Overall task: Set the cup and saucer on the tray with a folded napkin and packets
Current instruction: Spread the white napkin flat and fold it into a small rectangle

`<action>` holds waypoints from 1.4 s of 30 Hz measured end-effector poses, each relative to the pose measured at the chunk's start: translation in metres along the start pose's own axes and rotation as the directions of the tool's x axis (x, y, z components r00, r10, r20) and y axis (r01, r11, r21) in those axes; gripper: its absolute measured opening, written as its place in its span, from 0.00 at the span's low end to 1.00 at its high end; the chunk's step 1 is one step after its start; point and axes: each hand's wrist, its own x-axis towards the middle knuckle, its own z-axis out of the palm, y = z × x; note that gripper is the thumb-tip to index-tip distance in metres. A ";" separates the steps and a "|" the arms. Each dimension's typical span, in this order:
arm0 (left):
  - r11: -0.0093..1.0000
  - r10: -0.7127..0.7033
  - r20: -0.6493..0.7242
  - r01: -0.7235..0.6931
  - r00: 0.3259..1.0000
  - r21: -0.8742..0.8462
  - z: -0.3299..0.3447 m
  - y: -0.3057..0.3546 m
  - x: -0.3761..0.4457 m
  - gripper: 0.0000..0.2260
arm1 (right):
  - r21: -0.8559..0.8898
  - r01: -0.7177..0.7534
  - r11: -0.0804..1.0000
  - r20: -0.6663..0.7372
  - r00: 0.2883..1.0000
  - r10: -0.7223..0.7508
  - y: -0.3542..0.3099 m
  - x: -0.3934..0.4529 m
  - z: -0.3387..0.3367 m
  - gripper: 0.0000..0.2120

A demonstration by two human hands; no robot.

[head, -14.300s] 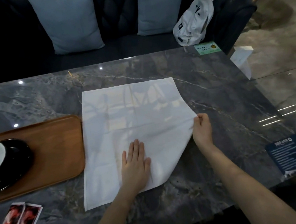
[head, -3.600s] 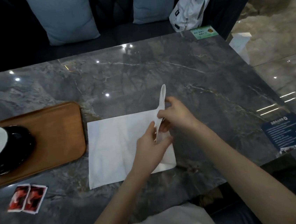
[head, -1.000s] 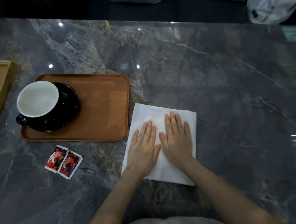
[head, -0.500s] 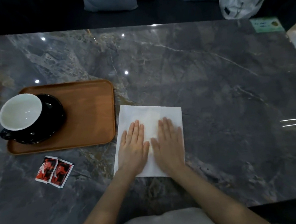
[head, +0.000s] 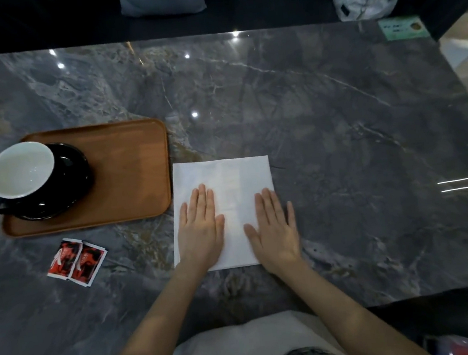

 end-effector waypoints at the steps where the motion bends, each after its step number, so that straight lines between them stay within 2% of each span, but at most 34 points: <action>1: 1.000 -0.011 -0.001 0.011 1.000 -0.001 0.000 0.001 -0.001 0.24 | 0.011 -0.007 1.000 -0.017 1.000 0.007 0.008 -0.002 -0.001 0.35; 3: 1.000 -0.029 0.009 0.028 1.000 0.005 -0.001 0.003 -0.002 0.24 | 0.054 -0.026 0.998 -0.053 0.998 0.029 0.019 -0.007 -0.002 0.37; 7: 1.000 -0.025 0.044 0.024 0.999 0.019 -0.003 0.003 0.000 0.25 | 0.097 0.011 0.995 -0.035 0.999 -0.008 0.025 -0.008 -0.003 0.35; 10: 0.999 0.040 0.084 -0.040 0.996 0.002 -0.015 -0.004 0.008 0.24 | 0.138 0.019 0.990 -0.142 0.990 0.001 0.026 -0.002 -0.008 0.29; 13: 0.992 0.107 0.032 -0.105 0.994 -0.070 -0.041 -0.010 0.026 0.18 | 0.192 0.074 0.979 -0.286 0.958 -0.016 0.027 0.018 -0.022 0.21; 16: 0.985 0.125 -0.023 -0.126 0.992 -0.121 -0.062 -0.012 0.051 0.09 | 0.234 0.143 0.962 -0.326 0.944 -0.061 0.022 0.046 -0.042 0.18; 18: 0.977 0.174 -0.092 -0.184 0.980 -0.112 -0.065 -0.012 0.067 0.09 | 0.227 0.184 0.956 -0.259 0.958 -0.123 0.017 0.064 -0.055 0.20; 21: 0.971 0.239 -0.133 -0.239 0.962 0.013 -0.055 -0.014 0.083 0.14 | 0.130 0.217 0.967 -0.094 0.974 -0.206 0.013 0.087 -0.065 0.22; 23: 0.976 0.217 -0.092 -0.214 0.972 0.042 -0.044 -0.017 0.085 0.18 | 0.050 0.238 0.970 -0.034 0.971 -0.237 0.015 0.097 -0.061 0.24; 27: 0.979 0.192 0.044 -0.195 0.980 0.056 -0.028 -0.023 0.082 0.21 | 0.027 0.223 0.974 0.031 0.974 -0.224 0.018 0.100 -0.051 0.30; 34: 0.963 0.212 0.011 -0.211 0.977 0.165 -0.044 -0.026 0.093 0.15 | -0.017 0.250 0.968 -0.022 0.968 -0.250 0.016 0.103 -0.060 0.24; 40: 0.989 0.066 0.133 -0.083 0.989 0.125 -0.067 -0.009 0.111 0.09 | -0.030 0.216 0.976 0.068 0.974 -0.214 0.004 0.117 -0.083 0.18; 42: 0.980 0.068 0.177 -0.099 0.982 0.173 -0.071 -0.006 0.115 0.10 | -0.043 0.201 0.979 0.102 0.975 -0.196 0.001 0.120 -0.091 0.14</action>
